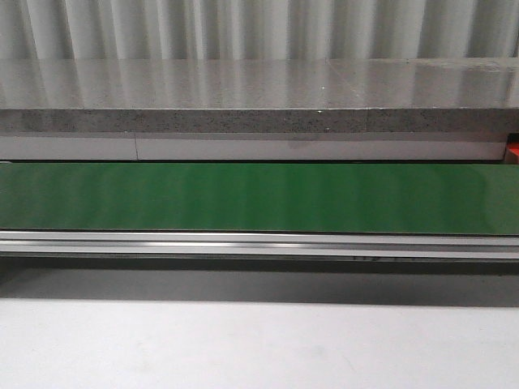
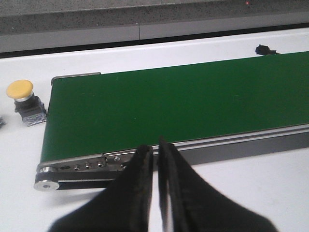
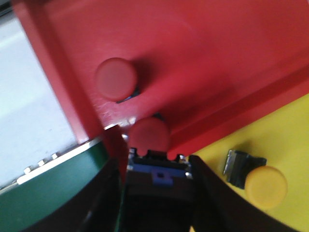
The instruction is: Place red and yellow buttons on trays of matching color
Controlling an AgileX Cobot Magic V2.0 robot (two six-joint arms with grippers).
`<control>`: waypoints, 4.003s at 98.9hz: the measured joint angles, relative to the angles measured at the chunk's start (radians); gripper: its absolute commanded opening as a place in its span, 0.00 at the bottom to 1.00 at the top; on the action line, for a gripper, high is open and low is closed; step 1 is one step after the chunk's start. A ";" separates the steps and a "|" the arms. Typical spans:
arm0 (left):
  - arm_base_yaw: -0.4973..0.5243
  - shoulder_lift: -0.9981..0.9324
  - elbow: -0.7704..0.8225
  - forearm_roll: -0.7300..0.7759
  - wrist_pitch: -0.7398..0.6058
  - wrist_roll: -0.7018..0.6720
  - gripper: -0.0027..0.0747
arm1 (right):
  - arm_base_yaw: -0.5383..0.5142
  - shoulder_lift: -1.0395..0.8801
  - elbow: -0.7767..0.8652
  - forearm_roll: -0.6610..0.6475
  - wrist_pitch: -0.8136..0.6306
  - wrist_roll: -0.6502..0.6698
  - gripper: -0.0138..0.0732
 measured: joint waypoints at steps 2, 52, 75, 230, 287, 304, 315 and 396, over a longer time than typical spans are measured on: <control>0.000 0.000 0.000 0.000 0.000 0.000 0.03 | -0.010 0.009 -0.005 0.000 0.000 0.000 0.23; 0.000 0.000 0.000 0.000 0.000 0.000 0.03 | -0.095 0.297 -0.158 0.011 -0.104 0.000 0.23; 0.000 0.000 0.000 0.000 0.000 0.000 0.03 | -0.095 0.420 -0.223 0.045 -0.127 0.000 0.23; 0.000 0.000 0.000 0.000 0.000 0.000 0.03 | -0.098 0.461 -0.248 0.043 -0.145 -0.022 0.87; 0.000 0.000 0.000 0.000 0.000 0.000 0.03 | -0.094 0.226 -0.248 0.018 -0.146 -0.064 0.64; 0.000 0.000 0.000 0.000 0.000 0.000 0.03 | -0.031 0.122 -0.248 0.010 -0.075 -0.086 0.23; 0.000 0.000 0.000 0.000 0.000 0.000 0.03 | 0.033 0.066 -0.240 0.010 -0.033 -0.090 0.08; 0.000 0.000 0.000 0.000 0.000 0.000 0.03 | 0.485 -0.512 0.431 0.010 -0.182 -0.114 0.08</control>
